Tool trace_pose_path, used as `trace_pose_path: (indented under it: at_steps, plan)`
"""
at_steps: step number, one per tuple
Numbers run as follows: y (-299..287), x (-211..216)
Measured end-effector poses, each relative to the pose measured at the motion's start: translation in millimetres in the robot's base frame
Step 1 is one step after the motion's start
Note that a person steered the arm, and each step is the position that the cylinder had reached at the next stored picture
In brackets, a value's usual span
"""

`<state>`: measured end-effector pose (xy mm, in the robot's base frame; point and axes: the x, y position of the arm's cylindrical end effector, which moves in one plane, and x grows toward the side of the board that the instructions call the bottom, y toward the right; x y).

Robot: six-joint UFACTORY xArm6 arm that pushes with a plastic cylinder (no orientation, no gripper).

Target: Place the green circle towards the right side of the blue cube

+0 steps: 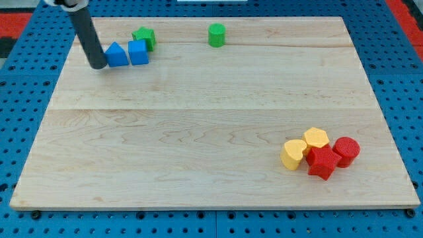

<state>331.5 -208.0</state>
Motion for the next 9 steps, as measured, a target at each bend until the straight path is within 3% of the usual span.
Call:
trace_pose_path:
  at_steps: [1,3,5,6,7,9]
  plan:
    - [22.4,-10.3]
    - [24.4,43.0]
    - [221.3,6.8]
    - [295.7,-53.5]
    - [286.3,-89.1]
    - [162.9,-95.6]
